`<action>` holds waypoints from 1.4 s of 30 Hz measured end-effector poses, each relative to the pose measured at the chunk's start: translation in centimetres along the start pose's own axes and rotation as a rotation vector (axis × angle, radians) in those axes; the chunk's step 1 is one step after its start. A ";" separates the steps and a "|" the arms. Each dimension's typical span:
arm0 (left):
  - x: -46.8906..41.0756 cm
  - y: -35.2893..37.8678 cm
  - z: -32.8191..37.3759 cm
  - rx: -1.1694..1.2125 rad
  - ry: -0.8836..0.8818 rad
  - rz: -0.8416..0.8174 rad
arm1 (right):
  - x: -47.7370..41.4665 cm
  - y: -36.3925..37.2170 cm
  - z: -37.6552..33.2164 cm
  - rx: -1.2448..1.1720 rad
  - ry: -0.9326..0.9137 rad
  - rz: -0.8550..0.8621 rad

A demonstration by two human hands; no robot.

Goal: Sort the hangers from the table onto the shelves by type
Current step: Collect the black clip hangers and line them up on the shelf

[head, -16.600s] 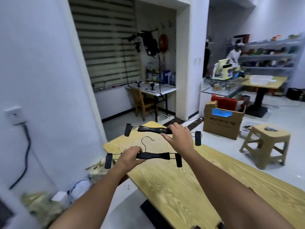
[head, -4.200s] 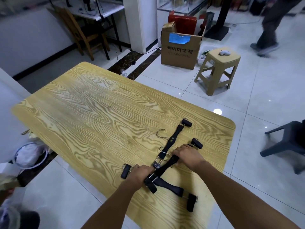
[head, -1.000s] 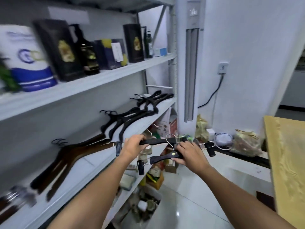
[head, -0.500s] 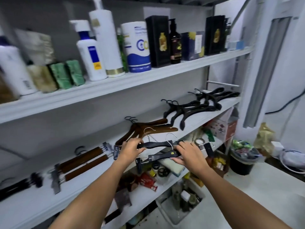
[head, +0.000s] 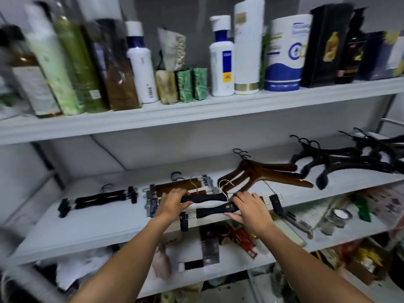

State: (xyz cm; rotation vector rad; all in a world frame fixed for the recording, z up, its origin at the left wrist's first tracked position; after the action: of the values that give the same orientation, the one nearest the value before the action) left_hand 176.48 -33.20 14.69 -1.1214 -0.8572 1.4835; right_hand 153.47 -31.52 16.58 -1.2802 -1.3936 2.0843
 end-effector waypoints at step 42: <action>3.7 -6.3 -33.7 0.005 -0.357 -0.048 | -17.9 15.2 -23.1 -0.323 -0.274 -0.282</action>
State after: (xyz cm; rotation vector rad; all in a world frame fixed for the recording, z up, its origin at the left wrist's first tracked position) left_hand 210.37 -29.77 9.43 -0.8364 -1.1143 1.6711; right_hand 185.03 -37.64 9.65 -0.8564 -1.9685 1.9481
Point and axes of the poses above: each hand's wrist, its own x-axis away from the middle knuckle, its own y-axis out of the palm, z = x × y, the point moved 6 cm from there along -x, towards the middle knuckle, and after that the axes turned 1 degree about z, right-handed, at the moved point
